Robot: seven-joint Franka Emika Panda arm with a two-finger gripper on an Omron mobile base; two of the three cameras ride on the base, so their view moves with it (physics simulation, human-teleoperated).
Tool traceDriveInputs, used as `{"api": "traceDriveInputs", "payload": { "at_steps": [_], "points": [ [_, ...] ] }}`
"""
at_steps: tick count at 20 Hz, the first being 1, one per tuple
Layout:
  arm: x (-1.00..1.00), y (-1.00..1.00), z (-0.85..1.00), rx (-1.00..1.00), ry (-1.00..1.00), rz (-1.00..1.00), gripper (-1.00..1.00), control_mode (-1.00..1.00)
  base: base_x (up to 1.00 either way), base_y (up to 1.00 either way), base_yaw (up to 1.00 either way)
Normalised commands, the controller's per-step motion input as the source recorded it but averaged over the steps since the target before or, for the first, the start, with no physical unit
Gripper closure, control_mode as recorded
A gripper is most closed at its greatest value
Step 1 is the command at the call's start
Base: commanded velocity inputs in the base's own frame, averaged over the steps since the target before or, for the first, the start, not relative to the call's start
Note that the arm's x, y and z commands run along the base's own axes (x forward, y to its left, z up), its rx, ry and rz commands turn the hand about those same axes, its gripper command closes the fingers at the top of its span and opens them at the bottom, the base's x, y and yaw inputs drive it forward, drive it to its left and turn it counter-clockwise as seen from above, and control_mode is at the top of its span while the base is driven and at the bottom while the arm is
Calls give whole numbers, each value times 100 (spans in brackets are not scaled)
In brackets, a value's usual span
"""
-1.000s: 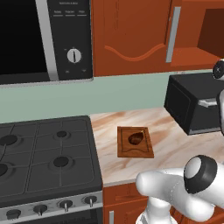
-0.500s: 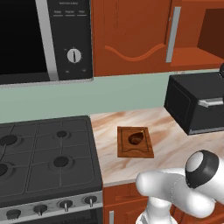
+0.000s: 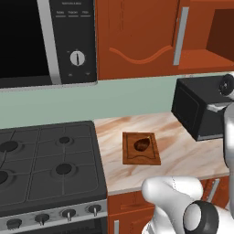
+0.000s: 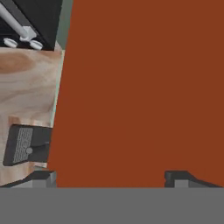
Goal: Open the cabinet, retrieve the rolling pin, and place it next to the meat on the cutting board to prepare for tenderizing.
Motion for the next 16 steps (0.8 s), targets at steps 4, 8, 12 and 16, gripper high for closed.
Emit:
{"api": "traceDriveInputs", "payload": {
  "at_steps": [4,8,12,16],
  "points": [
    [-43,91,13,0,-13,0,-100,-100,0,0,0],
    [-41,99,20,0,-19,0,-100,-100,0,0,0],
    [-31,100,16,1,-22,-5,-100,-100,0,0,0],
    [-21,97,11,6,-23,-2,-100,-100,0,0,0]
  ]
}}
